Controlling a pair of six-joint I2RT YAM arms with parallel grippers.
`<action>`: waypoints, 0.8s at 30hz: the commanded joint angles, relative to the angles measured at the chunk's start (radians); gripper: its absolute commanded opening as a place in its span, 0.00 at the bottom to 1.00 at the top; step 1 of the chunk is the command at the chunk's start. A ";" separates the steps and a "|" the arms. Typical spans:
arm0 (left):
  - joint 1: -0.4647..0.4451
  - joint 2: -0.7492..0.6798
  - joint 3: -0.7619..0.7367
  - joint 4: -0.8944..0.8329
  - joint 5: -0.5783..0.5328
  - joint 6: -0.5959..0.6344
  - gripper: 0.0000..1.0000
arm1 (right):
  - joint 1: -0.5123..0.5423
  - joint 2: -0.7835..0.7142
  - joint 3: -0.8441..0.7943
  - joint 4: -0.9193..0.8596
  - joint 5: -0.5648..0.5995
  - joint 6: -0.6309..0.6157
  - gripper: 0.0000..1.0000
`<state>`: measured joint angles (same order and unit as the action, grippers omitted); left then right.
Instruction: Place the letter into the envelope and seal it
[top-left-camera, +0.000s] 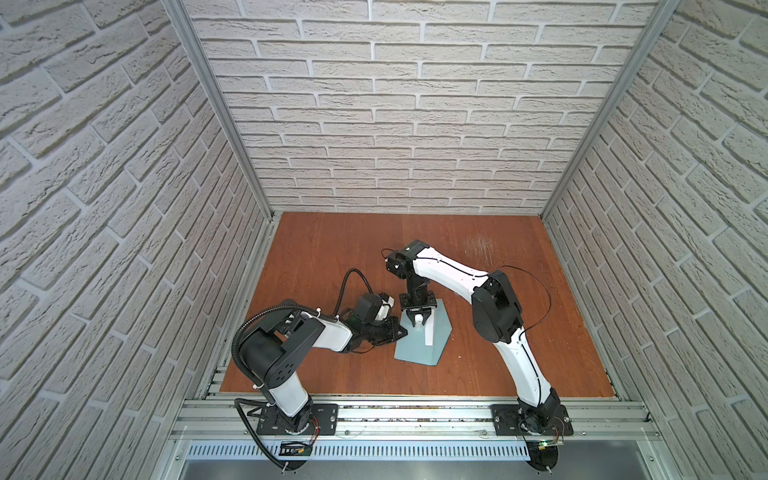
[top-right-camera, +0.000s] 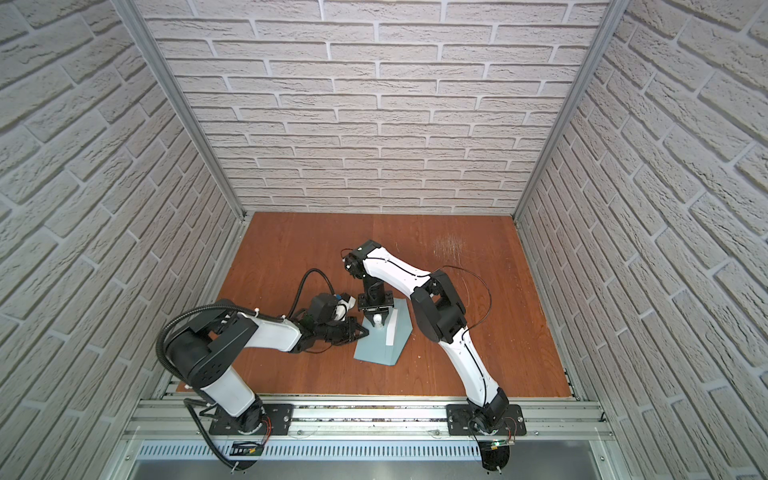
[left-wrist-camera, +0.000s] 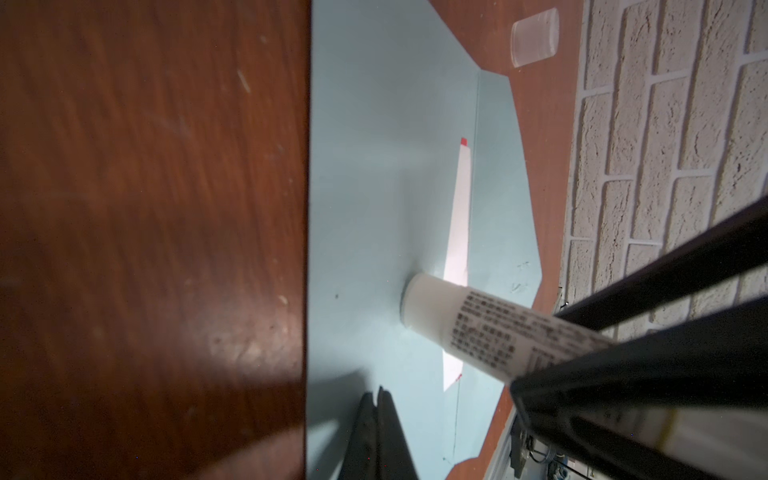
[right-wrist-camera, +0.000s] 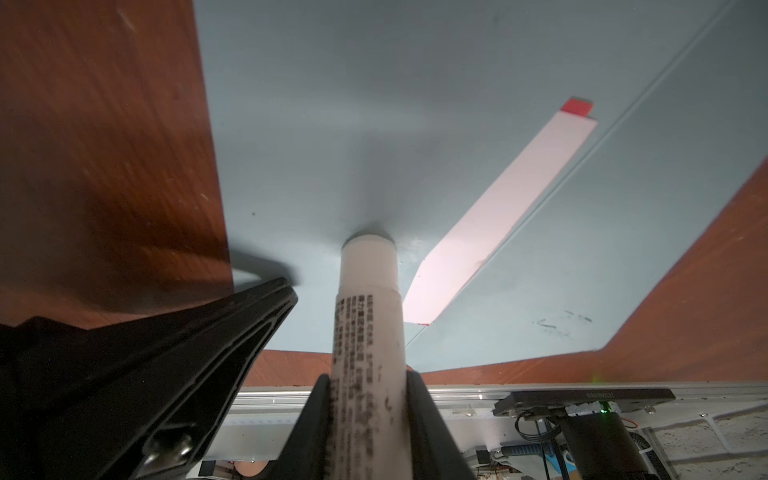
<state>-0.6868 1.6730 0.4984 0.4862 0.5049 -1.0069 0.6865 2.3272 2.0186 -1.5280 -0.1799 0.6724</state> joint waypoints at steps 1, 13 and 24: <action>0.006 0.046 -0.018 -0.135 -0.058 0.016 0.00 | -0.020 0.090 -0.073 0.039 0.101 0.001 0.05; 0.007 0.047 -0.020 -0.135 -0.057 0.017 0.00 | -0.039 0.114 -0.096 0.072 0.103 0.001 0.05; 0.007 0.036 -0.022 -0.142 -0.062 0.018 0.00 | -0.039 -0.032 -0.071 0.020 0.135 0.012 0.05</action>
<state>-0.6834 1.6737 0.4984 0.4866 0.5068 -1.0069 0.6621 2.3180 1.9793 -1.5597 -0.1864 0.6727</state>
